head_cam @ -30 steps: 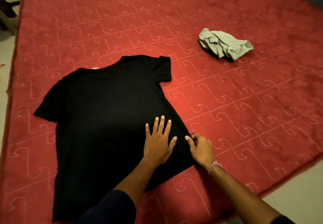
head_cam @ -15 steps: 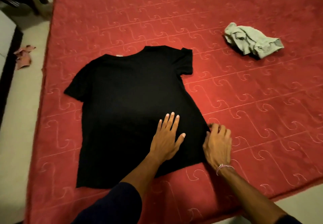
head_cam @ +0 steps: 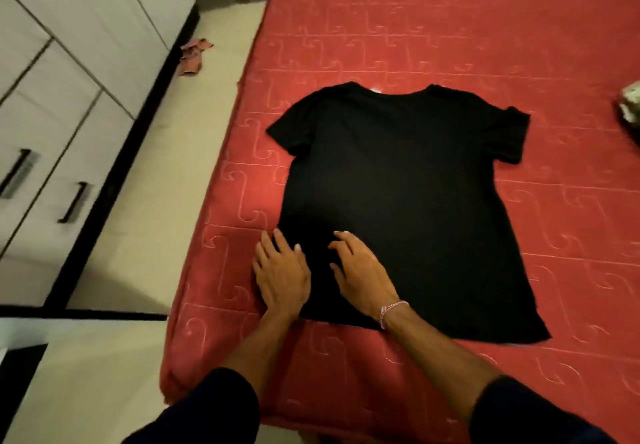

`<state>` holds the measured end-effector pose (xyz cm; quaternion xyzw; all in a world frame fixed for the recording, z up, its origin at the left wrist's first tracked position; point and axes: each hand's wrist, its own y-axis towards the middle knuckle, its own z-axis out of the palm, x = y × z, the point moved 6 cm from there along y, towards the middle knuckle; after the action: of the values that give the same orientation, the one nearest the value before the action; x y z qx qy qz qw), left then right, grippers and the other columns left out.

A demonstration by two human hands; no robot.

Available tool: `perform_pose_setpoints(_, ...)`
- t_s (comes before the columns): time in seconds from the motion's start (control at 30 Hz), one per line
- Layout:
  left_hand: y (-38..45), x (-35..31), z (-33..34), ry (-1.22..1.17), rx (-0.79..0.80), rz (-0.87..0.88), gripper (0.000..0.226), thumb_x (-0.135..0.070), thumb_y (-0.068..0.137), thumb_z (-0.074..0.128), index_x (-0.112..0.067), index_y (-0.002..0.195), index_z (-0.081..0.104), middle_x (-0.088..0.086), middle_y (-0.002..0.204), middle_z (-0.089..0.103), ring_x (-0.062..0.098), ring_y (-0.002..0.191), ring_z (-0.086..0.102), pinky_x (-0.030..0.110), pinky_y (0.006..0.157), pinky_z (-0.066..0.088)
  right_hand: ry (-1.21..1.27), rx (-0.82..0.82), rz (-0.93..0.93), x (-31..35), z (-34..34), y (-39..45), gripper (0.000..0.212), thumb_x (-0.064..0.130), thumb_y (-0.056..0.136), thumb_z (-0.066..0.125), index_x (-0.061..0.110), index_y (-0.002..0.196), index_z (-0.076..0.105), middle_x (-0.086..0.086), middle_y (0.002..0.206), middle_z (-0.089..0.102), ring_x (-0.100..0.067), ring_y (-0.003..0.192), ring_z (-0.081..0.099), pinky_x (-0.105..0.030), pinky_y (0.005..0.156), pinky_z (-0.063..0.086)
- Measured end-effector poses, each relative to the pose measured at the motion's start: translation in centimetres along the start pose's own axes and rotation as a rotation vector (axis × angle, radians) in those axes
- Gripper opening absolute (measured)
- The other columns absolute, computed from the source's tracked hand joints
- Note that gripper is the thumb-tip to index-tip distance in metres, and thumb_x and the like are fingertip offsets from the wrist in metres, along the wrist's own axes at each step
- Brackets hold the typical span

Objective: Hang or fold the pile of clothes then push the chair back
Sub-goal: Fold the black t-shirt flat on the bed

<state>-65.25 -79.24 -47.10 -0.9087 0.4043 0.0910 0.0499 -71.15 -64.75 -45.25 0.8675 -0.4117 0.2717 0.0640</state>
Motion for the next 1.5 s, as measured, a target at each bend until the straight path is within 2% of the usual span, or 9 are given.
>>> perform_pose_setpoints(0.1, 0.5, 3.0, -1.2, -0.116, 0.037, -0.167, 0.042, -0.037, 0.097, 0.053, -0.001, 0.119, 0.055, 0.020, 0.122, 0.058, 0.036, 0.111, 0.054, 0.046, 0.089, 0.043, 0.030, 0.031, -0.061, 2.8, 1.8, 1.5, 0.043, 0.021, 0.104, 0.050, 0.010, 0.146, 0.046, -0.004, 0.162, 0.030, -0.017, 0.153, 0.019, -0.026, 0.122, 0.015)
perform_pose_setpoints(0.33, 3.8, 6.2, -0.3, -0.385, 0.393, -0.189, 0.027, -0.038, 0.092, 0.065, -0.011, 0.096, 0.067, 0.011, 0.098, 0.072, 0.030, 0.093, 0.066, 0.034, 0.073, 0.047, 0.063, 0.116, -0.076, 5.6, 4.4, 2.9, 0.048, 0.021, 0.106, 0.047, 0.010, 0.152, 0.037, -0.002, 0.163, 0.029, -0.014, 0.153, 0.018, -0.027, 0.124, 0.018)
perform_pose_setpoints(0.43, 3.9, 6.5, -0.7, -0.583, 0.427, -0.204, 0.015, -0.029, 0.093, 0.065, -0.015, 0.089, 0.064, 0.003, 0.083, 0.067, 0.022, 0.080, 0.064, 0.029, 0.066, 0.048, 0.053, 0.059, -0.068, 5.4, 4.4, 3.0, 0.053, 0.031, 0.103, 0.052, 0.013, 0.151, 0.038, -0.001, 0.160, 0.035, -0.015, 0.149, 0.029, -0.035, 0.122, 0.028)
perform_pose_setpoints(0.53, 2.9, 6.8, -0.4, -0.821, 0.593, -0.301, 0.008, -0.015, 0.092, 0.070, -0.012, 0.094, 0.063, 0.006, 0.088, 0.067, 0.015, 0.076, 0.063, 0.025, 0.062, 0.053, -0.002, 0.037, -0.072, 5.2, 4.5, 3.1, 0.065, 0.052, 0.099, 0.050, 0.017, 0.152, 0.036, 0.001, 0.160, 0.035, -0.016, 0.146, 0.032, -0.036, 0.117, 0.032)
perform_pose_setpoints(0.73, 2.8, 9.3, -0.7, -0.778, 0.728, -0.295, 0.026, -0.016, 0.074, 0.087, -0.001, 0.089, 0.073, 0.014, 0.088, 0.075, 0.026, 0.082, 0.074, 0.039, 0.069, 0.063, -0.198, 0.108, -0.111, 5.4, 5.2, 2.8, 0.101, 0.089, 0.081, 0.036, 0.023, 0.157, 0.029, 0.000, 0.167, 0.018, -0.020, 0.151, 0.020, -0.042, 0.119, 0.027)
perform_pose_setpoints(1.0, 4.1, 10.1, -2.0, -0.269, 0.585, -0.120, 0.041, -0.052, 0.061, 0.091, -0.018, 0.070, 0.069, -0.004, 0.055, 0.068, 0.005, 0.048, 0.066, 0.028, 0.059, 0.058, -0.295, 0.188, -0.107, 6.5, 6.0, 2.3, 0.123, 0.104, 0.065, 0.024, 0.026, 0.160, 0.017, -0.009, 0.169, 0.000, -0.026, 0.155, 0.004, -0.048, 0.124, 0.014)
perform_pose_setpoints(1.13, 5.9, 9.2, -3.3, -0.270, 0.494, -0.101, 0.047, -0.059, 0.059, 0.088, -0.021, 0.073, 0.065, -0.006, 0.065, 0.068, 0.010, 0.063, 0.066, 0.028, 0.058, 0.051, -0.218, 0.128, -0.125, 6.3, 4.2, 3.1, 0.107, 0.097, 0.075, 0.030, 0.026, 0.156, 0.032, -0.005, 0.165, 0.022, -0.024, 0.150, 0.024, -0.045, 0.120, 0.025)
perform_pose_setpoints(1.23, 7.9, 7.9, -3.5, -0.427, 0.433, -0.129, 0.040, -0.055, 0.064, 0.087, -0.023, 0.073, 0.066, -0.007, 0.066, 0.069, 0.012, 0.065, 0.068, 0.034, 0.066, 0.058, -0.140, 0.082, -0.114, 5.4, 2.9, 4.5, 0.083, 0.079, 0.090, 0.037, 0.024, 0.152, 0.039, 0.001, 0.159, 0.034, -0.018, 0.142, 0.037, -0.038, 0.115, 0.034)
perform_pose_setpoints(1.5, 14.8, 2.0, -2.3, -0.745, 0.347, -0.185, 0.032, -0.029, 0.084, 0.078, -0.010, 0.108, 0.069, -0.004, 0.090, 0.067, 0.015, 0.089, 0.066, 0.024, 0.077, 0.049, 0.002, -0.027, -0.017, 1.7, -1.3, 11.4, 0.047, 0.039, 0.104, 0.046, 0.020, 0.147, 0.043, 0.003, 0.154, 0.038, -0.013, 0.139, 0.039, -0.029, 0.112, 0.033)
